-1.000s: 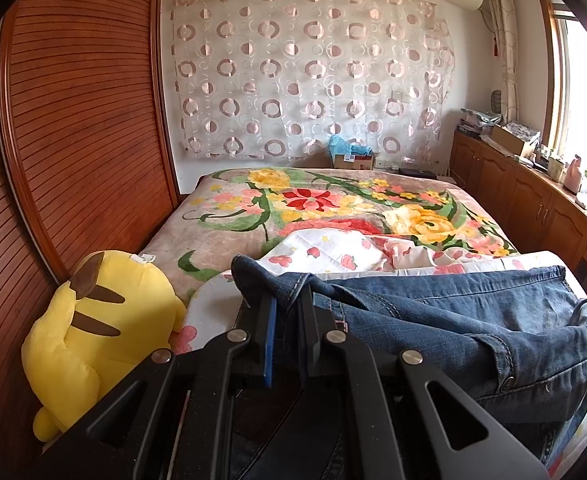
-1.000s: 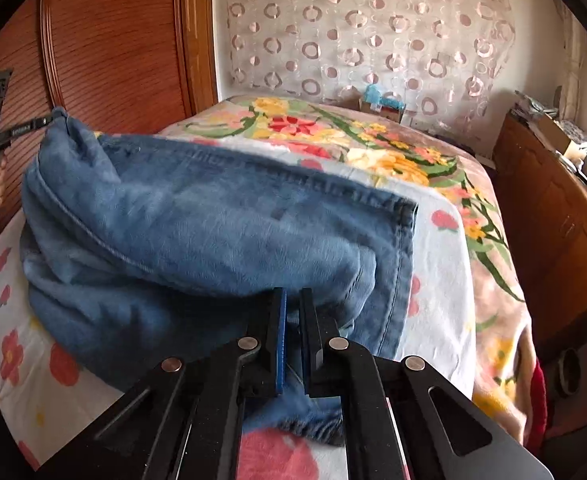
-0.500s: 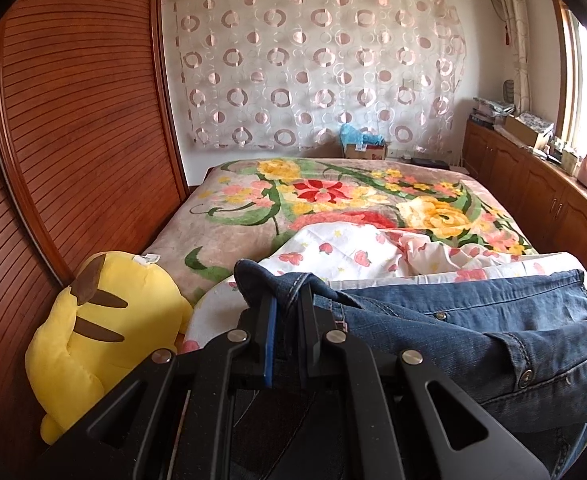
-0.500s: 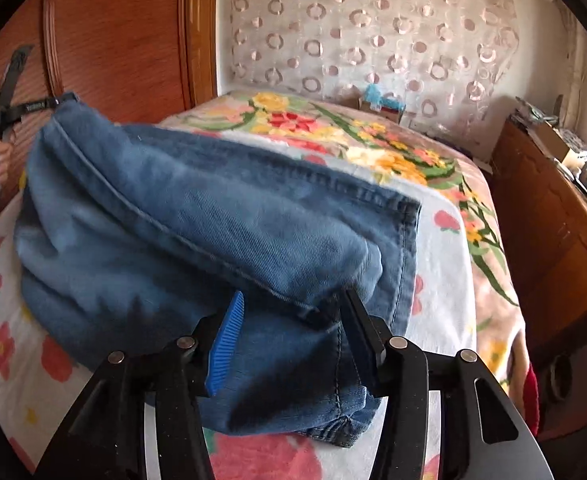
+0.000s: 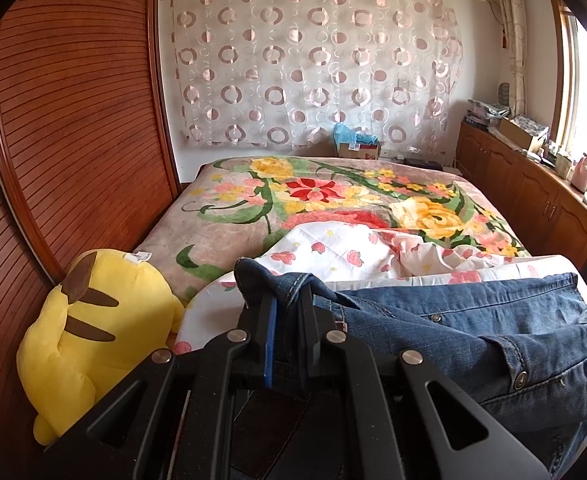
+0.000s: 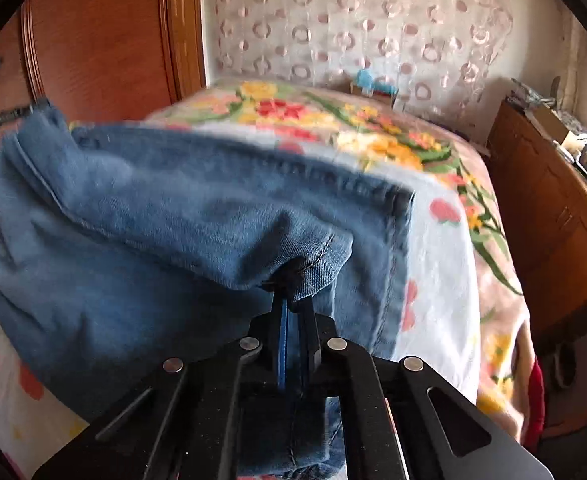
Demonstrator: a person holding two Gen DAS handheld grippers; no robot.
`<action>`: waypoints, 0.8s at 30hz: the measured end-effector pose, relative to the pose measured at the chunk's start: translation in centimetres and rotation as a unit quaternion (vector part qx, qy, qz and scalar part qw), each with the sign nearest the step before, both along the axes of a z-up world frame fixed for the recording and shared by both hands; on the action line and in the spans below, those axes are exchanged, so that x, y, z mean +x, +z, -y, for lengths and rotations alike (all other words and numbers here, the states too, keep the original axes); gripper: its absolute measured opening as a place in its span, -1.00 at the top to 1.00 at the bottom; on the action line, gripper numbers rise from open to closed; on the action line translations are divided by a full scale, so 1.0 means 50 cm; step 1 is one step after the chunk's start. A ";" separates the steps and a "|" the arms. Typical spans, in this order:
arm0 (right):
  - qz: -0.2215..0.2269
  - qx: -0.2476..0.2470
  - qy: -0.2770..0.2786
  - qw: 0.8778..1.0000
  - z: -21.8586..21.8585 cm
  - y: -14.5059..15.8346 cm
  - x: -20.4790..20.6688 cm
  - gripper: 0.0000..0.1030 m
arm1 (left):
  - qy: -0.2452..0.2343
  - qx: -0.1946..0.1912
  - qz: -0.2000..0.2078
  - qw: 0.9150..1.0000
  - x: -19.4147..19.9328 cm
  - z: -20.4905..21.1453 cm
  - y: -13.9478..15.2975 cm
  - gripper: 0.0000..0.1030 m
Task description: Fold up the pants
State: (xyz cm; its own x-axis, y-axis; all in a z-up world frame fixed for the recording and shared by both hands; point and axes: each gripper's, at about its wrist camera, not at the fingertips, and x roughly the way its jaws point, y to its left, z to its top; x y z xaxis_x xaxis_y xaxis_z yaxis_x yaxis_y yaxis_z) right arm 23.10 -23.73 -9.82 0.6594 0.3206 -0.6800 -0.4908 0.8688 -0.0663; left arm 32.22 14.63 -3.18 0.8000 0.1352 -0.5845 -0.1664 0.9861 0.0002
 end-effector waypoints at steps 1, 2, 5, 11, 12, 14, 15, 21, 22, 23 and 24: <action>0.009 0.007 0.000 1.000 0.009 0.007 -0.003 0.92 | -0.001 -0.002 0.002 1.000 0.000 -0.001 0.003 0.82; 0.019 0.011 -0.001 1.000 0.015 0.016 -0.006 0.92 | -0.002 -0.003 0.004 1.000 0.002 0.000 0.007 0.82; 0.045 0.021 -0.009 0.999 0.031 0.051 -0.009 0.92 | -0.005 -0.002 0.009 1.000 0.007 -0.002 0.022 0.82; 0.075 0.039 -0.040 0.996 0.046 0.107 0.001 0.93 | -0.017 -0.013 0.027 0.999 0.012 0.002 0.046 0.78; 0.079 0.036 -0.046 0.995 0.039 0.108 0.007 0.93 | -0.017 -0.015 0.028 0.999 0.010 0.002 0.047 0.66; 0.079 0.027 -0.055 0.995 0.022 0.110 0.008 0.93 | -0.015 -0.014 0.024 0.999 0.008 -0.003 0.047 0.45; 0.077 0.021 -0.061 0.995 0.010 0.106 0.020 0.93 | -0.017 -0.013 0.024 0.999 0.005 -0.005 0.045 0.28; 0.061 -0.033 -0.103 0.992 -0.066 0.063 0.078 0.93 | -0.022 -0.015 0.036 0.999 -0.032 -0.026 0.056 -0.20; 0.054 -0.039 -0.112 0.991 -0.072 0.055 0.088 0.93 | -0.028 -0.017 0.039 0.999 -0.040 -0.027 0.059 -0.31; 0.045 -0.045 -0.121 0.991 -0.079 0.049 0.099 0.93 | -0.032 -0.017 0.041 0.998 -0.047 -0.026 0.061 -0.36; 0.034 -0.046 -0.123 0.991 -0.087 0.039 0.107 0.92 | -0.037 -0.017 0.043 0.998 -0.055 -0.026 0.063 -0.45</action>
